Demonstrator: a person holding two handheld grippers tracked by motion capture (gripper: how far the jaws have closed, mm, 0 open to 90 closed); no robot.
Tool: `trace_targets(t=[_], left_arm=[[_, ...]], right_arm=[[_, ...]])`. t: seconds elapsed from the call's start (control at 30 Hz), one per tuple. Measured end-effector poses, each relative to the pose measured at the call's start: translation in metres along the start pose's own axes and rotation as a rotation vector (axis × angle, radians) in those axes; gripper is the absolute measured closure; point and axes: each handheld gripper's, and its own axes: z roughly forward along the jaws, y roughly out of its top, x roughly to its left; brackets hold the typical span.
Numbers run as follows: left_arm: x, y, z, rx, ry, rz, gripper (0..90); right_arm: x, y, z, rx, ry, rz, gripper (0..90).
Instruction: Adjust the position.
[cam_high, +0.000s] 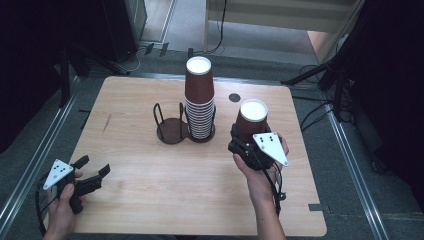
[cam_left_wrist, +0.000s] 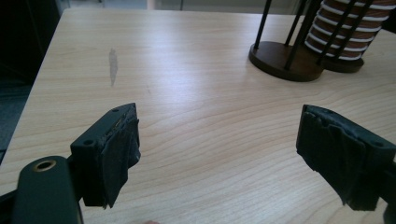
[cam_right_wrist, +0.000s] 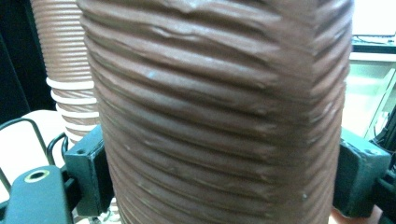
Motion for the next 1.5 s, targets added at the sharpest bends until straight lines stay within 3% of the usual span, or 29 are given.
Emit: trace_targets(t=[0.17,0.27,0.5,0.8,0.9,1.13,1.27,1.5], left_arm=[[0.002,0.007,-0.002,0.010,-0.021,-0.028,14.0],[-0.003,0.014,-0.002,0.006,-0.027,-0.025,13.9],[-0.020,0.035,-0.002,-0.003,-0.053,0.041,11.2],[-0.041,0.053,0.007,-0.021,-0.097,0.062,11.0],[-0.047,0.058,0.012,-0.017,-0.093,0.088,11.0],[-0.057,0.064,0.020,-0.015,-0.109,0.095,11.1],[-0.072,0.070,0.026,-0.020,-0.097,0.145,11.0],[-0.095,0.079,0.039,-0.022,-0.158,0.153,11.1]], right_arm=[[-0.001,-0.007,-0.002,0.011,0.003,0.006,13.1],[-0.001,-0.012,-0.004,0.018,-0.002,-0.001,13.1],[0.000,-0.022,-0.006,0.048,0.006,-0.021,13.1],[0.001,-0.028,-0.007,0.051,0.025,-0.004,13.0],[0.002,-0.032,-0.008,0.056,0.030,-0.004,13.0],[0.001,-0.038,-0.010,0.065,0.036,-0.011,13.1],[0.000,-0.043,-0.011,0.068,0.039,-0.015,13.1],[0.001,-0.052,-0.011,0.093,0.041,-0.037,13.1]])
